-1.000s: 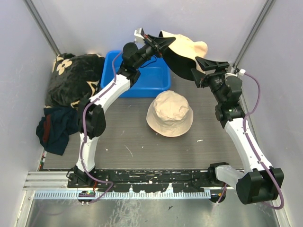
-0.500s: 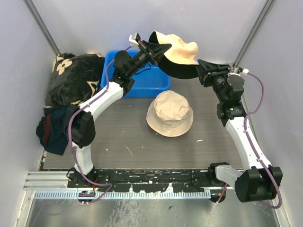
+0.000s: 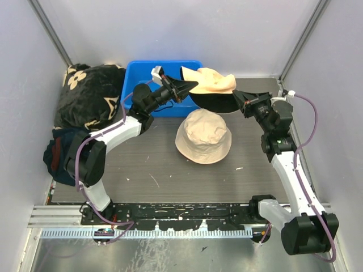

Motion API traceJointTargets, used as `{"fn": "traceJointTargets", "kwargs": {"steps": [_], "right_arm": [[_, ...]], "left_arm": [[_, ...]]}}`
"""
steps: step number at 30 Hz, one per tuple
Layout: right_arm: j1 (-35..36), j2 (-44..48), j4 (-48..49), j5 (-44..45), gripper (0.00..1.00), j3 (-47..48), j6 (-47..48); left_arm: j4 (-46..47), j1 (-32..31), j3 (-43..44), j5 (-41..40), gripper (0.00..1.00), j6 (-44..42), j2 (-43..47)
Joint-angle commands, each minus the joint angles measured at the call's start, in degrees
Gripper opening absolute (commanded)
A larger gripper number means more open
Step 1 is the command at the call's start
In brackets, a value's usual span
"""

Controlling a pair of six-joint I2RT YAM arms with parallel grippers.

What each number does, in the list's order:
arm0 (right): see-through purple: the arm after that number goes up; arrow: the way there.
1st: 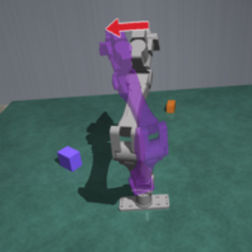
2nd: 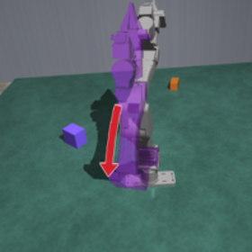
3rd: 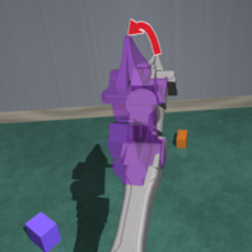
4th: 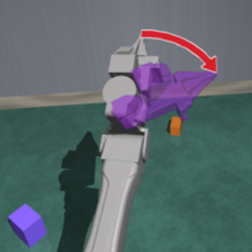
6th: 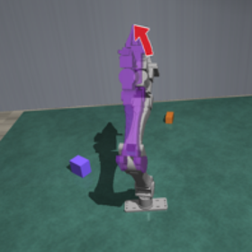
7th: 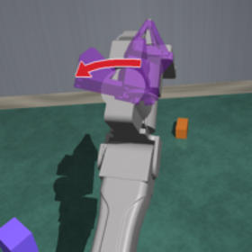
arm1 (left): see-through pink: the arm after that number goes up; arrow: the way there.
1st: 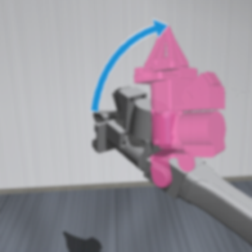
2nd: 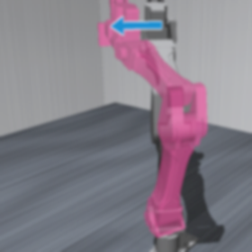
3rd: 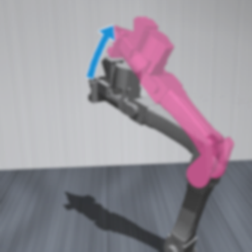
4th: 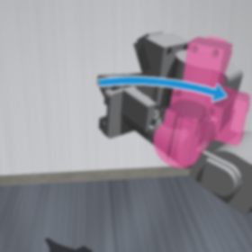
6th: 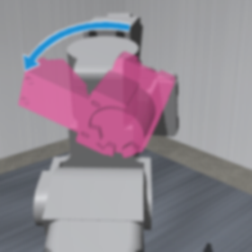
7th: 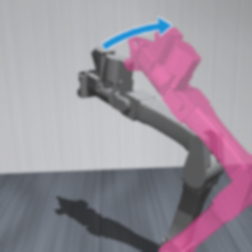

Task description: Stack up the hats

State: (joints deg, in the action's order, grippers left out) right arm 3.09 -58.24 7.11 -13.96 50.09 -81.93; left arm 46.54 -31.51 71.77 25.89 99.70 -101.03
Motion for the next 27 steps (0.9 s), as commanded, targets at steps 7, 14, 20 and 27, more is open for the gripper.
{"fn": "traceJointTargets", "kwargs": {"steps": [7,14,20,27], "right_arm": [[-1.69,5.78,3.23,-2.78,0.01,-6.64,6.12],[-1.68,-1.02,23.51,-5.96,0.01,-8.02,7.6],[-1.75,-2.17,23.44,-12.86,0.01,-6.16,11.08],[-1.95,2.0,18.83,-18.92,0.01,-10.06,12.46]], "left_arm": [[19.33,0.74,-7.08,4.07,0.0,2.47,1.52],[30.97,1.25,0.42,10.21,0.0,4.93,-5.98],[35.4,1.79,-10.41,14.83,0.0,6.91,-4.98],[35.37,1.9,-23.57,21.51,0.0,4.85,-0.09]]}}
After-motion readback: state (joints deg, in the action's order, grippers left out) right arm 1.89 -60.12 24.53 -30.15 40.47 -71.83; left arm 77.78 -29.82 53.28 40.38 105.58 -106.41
